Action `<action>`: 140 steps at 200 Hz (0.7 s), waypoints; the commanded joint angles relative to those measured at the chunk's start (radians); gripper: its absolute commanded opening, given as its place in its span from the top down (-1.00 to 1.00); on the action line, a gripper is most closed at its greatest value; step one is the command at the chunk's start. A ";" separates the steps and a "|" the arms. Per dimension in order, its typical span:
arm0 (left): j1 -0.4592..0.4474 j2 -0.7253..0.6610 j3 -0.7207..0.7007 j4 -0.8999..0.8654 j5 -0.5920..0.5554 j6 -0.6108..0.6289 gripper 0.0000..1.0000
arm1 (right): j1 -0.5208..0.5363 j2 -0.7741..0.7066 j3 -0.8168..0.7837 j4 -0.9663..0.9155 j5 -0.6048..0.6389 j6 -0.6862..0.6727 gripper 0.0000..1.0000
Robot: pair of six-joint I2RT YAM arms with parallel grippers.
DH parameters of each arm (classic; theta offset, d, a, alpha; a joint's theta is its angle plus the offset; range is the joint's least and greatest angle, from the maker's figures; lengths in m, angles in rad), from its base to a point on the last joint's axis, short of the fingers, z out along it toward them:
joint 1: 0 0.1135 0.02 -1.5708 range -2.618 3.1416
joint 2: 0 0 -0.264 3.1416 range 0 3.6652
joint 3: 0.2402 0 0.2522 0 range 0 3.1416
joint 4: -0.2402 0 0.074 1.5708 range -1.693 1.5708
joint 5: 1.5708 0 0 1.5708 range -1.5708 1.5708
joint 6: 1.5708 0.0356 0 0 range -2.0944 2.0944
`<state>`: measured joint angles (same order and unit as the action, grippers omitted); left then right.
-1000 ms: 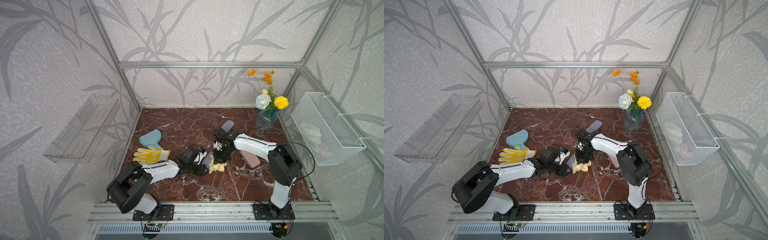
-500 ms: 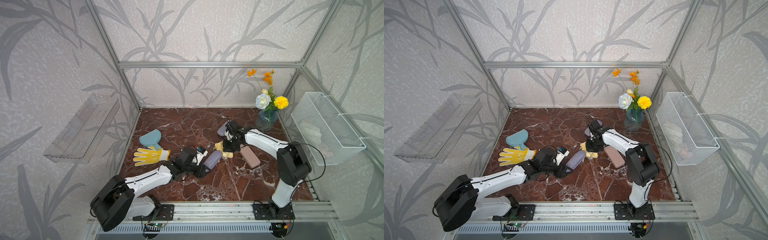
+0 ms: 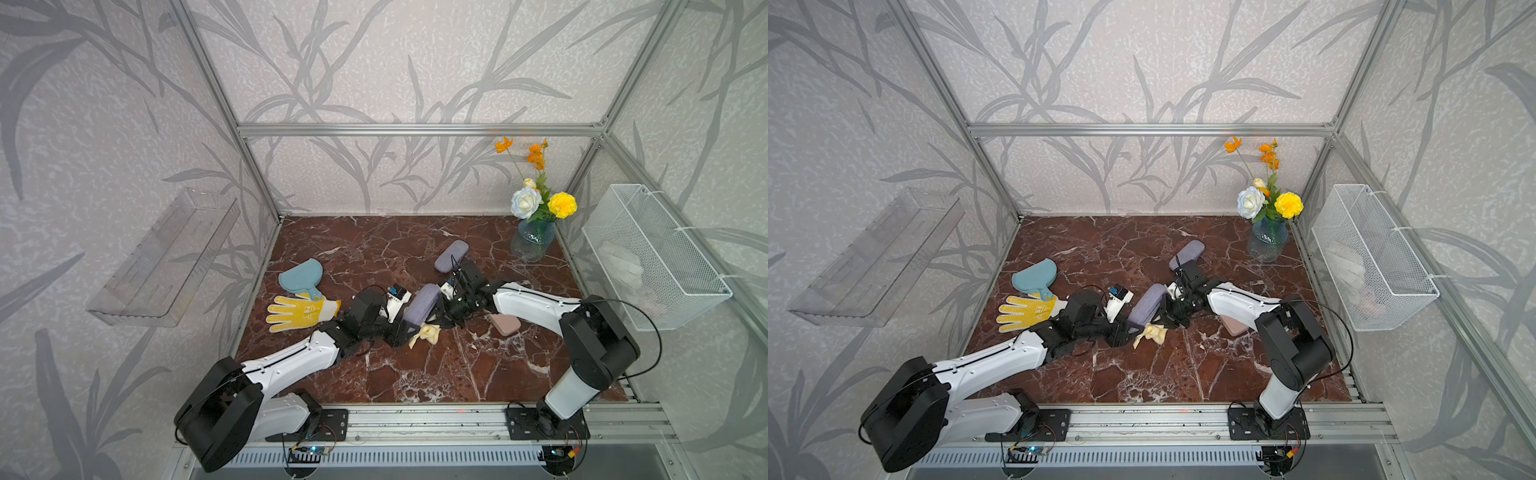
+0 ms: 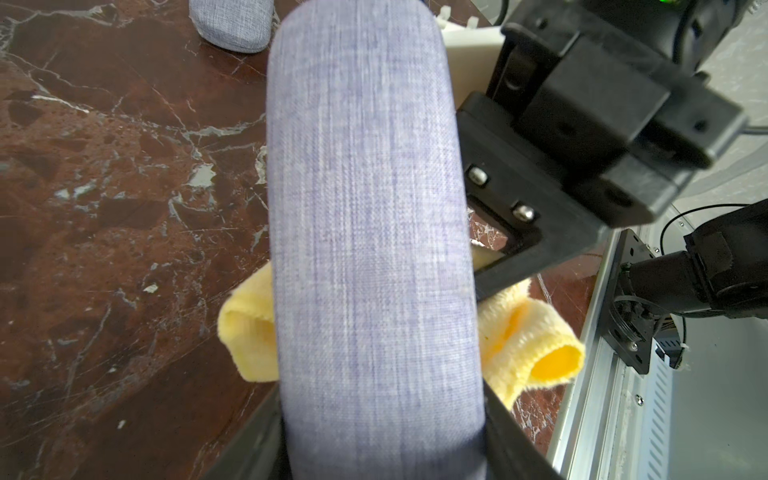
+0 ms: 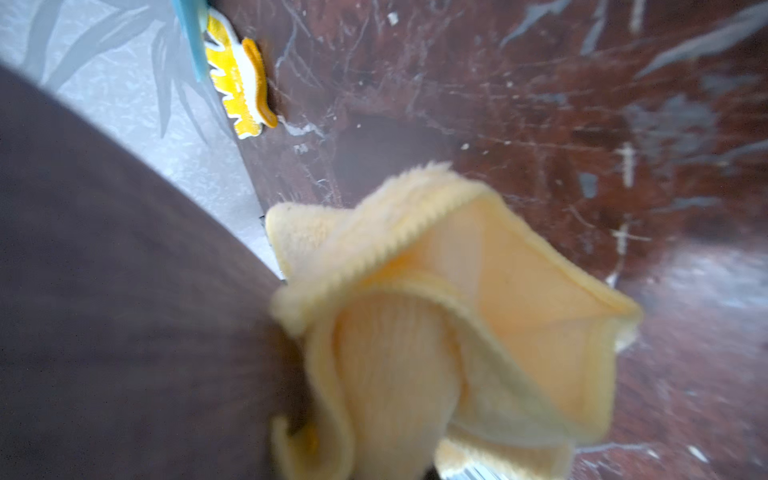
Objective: Wipe the eyeglass case
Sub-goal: Wipe the dirt from the eyeglass case.
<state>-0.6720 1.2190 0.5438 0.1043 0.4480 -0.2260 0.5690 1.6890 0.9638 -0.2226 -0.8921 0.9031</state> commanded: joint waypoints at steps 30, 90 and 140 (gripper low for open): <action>-0.025 0.052 0.047 0.019 0.145 0.032 1.00 | -0.087 -0.064 0.052 0.236 -0.263 0.090 1.00; -0.049 0.070 0.036 -0.005 0.165 0.011 1.00 | -0.226 -0.116 0.073 0.349 -0.283 0.203 1.00; -0.048 0.153 0.042 0.023 0.147 -0.075 1.00 | -0.294 -0.130 0.164 -0.172 -0.096 -0.138 1.00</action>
<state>-0.7120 1.3178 0.5934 0.1822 0.5537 -0.2447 0.2874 1.6024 1.0420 -0.0990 -1.0664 0.9901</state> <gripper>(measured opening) 0.578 0.115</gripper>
